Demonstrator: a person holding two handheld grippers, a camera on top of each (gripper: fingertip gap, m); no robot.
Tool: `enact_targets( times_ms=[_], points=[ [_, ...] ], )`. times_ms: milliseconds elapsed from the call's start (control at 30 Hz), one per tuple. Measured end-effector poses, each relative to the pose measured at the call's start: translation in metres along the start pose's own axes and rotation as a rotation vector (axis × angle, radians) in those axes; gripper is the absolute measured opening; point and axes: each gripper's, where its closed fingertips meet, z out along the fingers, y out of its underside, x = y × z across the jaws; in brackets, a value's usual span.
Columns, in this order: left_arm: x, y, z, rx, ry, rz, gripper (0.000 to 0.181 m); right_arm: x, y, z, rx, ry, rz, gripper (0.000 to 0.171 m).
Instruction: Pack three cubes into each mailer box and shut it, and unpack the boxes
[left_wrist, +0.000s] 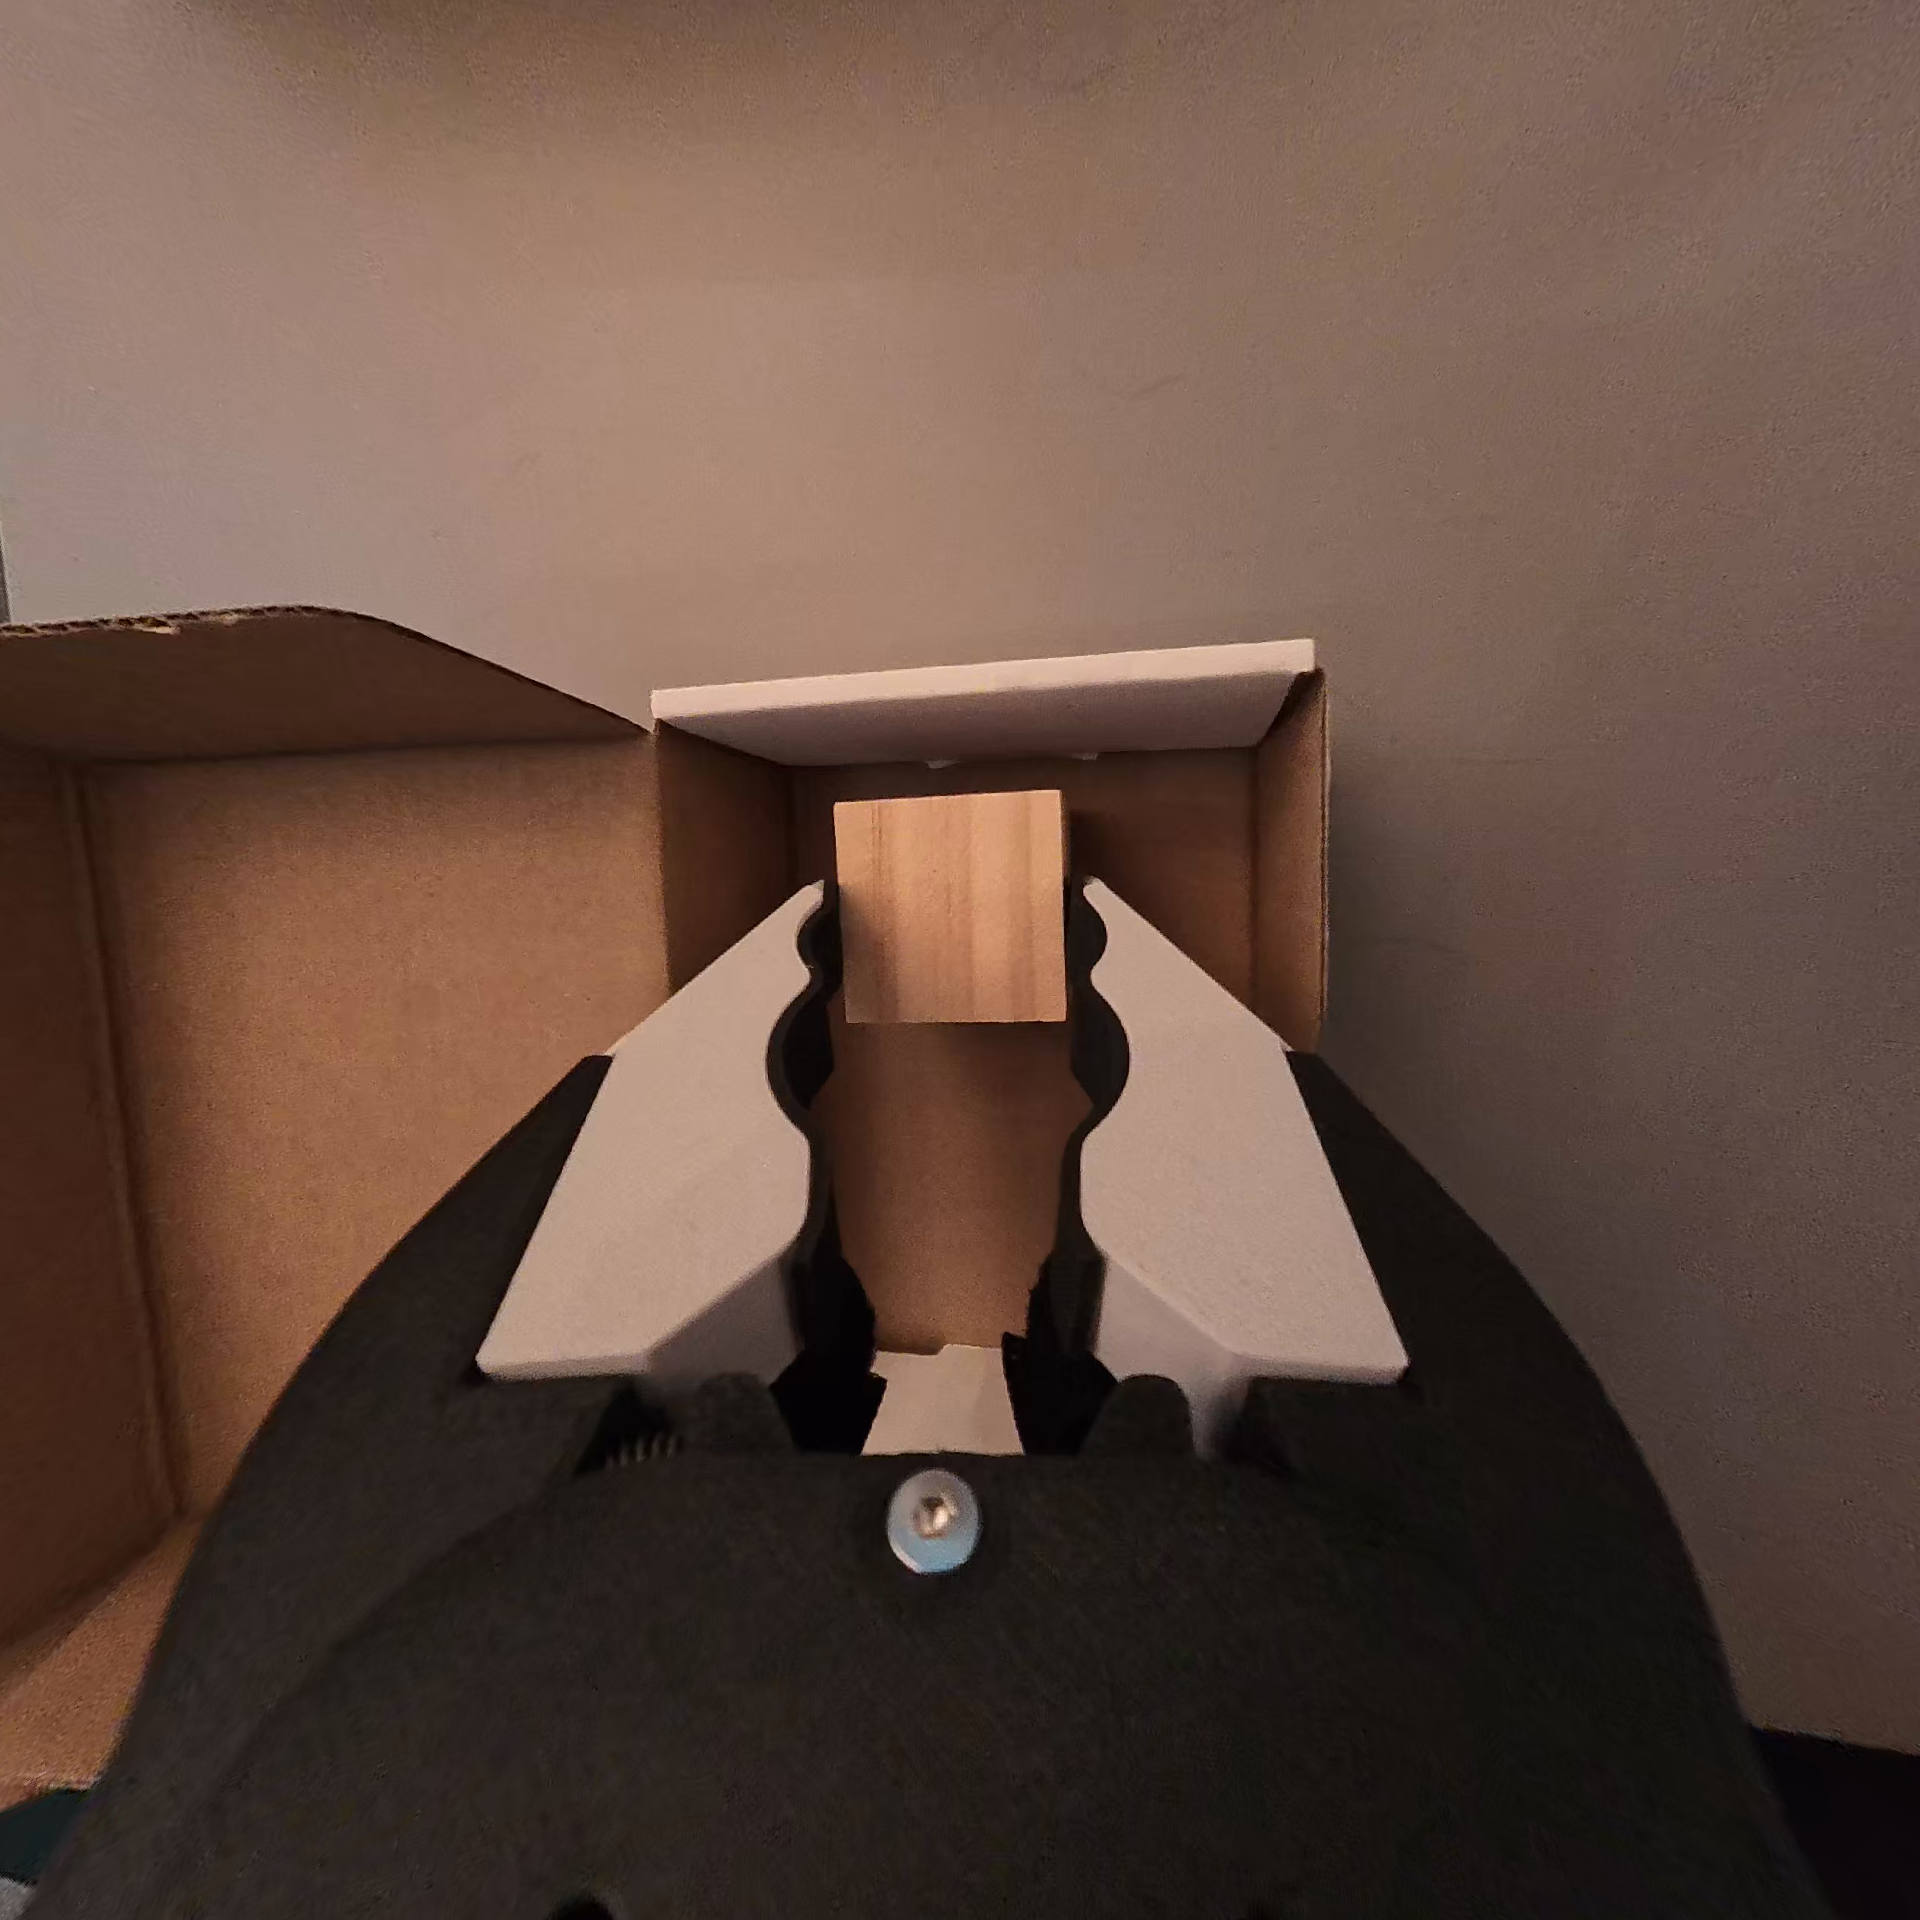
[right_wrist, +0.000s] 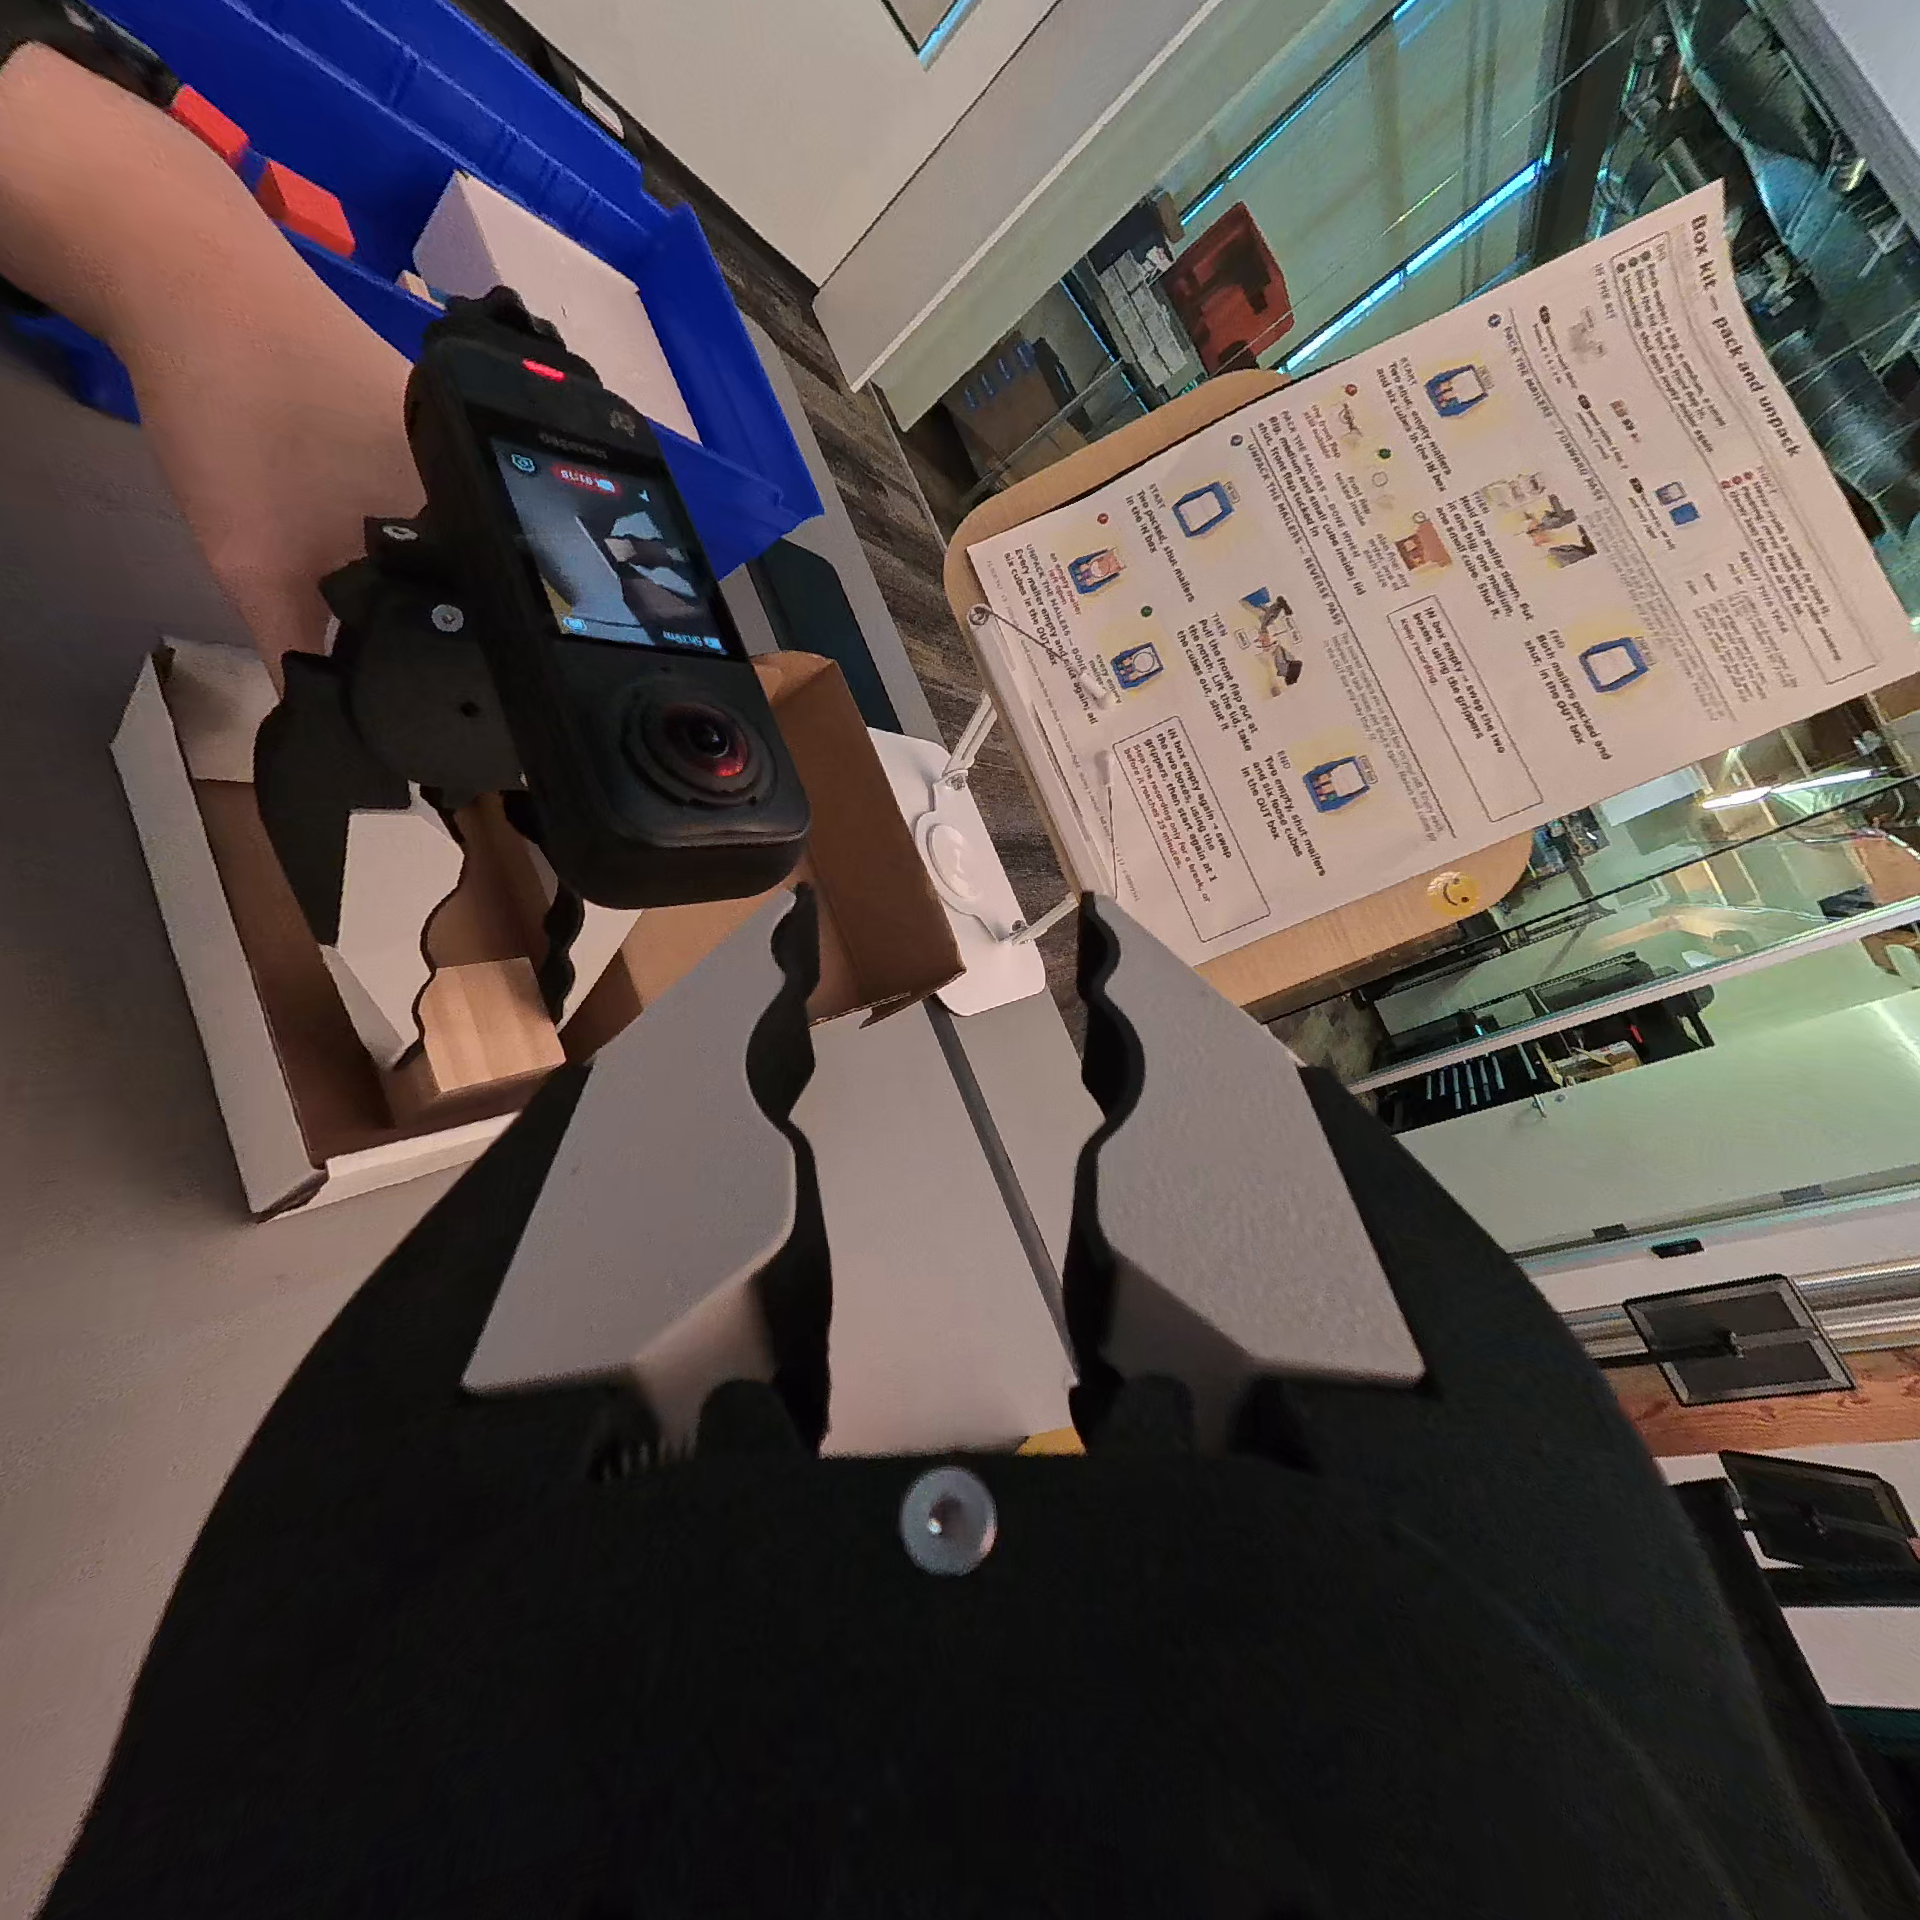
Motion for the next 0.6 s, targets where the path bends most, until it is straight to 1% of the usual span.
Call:
enact_targets(
  times_ms=[267,300,333,367,433,500,600],
  points=[
    [0.002,0.000,0.002,0.006,0.006,-0.006,0.042,-0.007,0.006,0.002,-0.040,-0.031,-0.034,0.048],
    [0.002,0.000,0.002,0.009,0.008,-0.009,0.047,-0.009,0.007,0.003,-0.047,-0.039,-0.038,0.048],
    [0.001,-0.001,0.002,0.016,0.005,-0.012,0.058,-0.011,0.008,0.003,-0.051,-0.045,-0.042,0.049],
    [0.000,-0.001,0.002,0.019,0.002,-0.014,0.062,-0.012,0.008,0.004,-0.054,-0.049,-0.044,0.049],
    [0.000,-0.002,-0.001,0.027,0.002,-0.018,0.066,-0.013,0.007,0.004,-0.052,-0.057,-0.047,0.049],
    [-0.002,-0.004,-0.006,0.039,-0.013,-0.018,0.067,-0.014,0.007,0.003,-0.049,-0.062,-0.045,0.049],
    [-0.010,-0.004,-0.027,0.070,-0.077,-0.029,0.069,-0.014,0.007,0.002,-0.048,-0.067,-0.040,0.049]
  ],
)
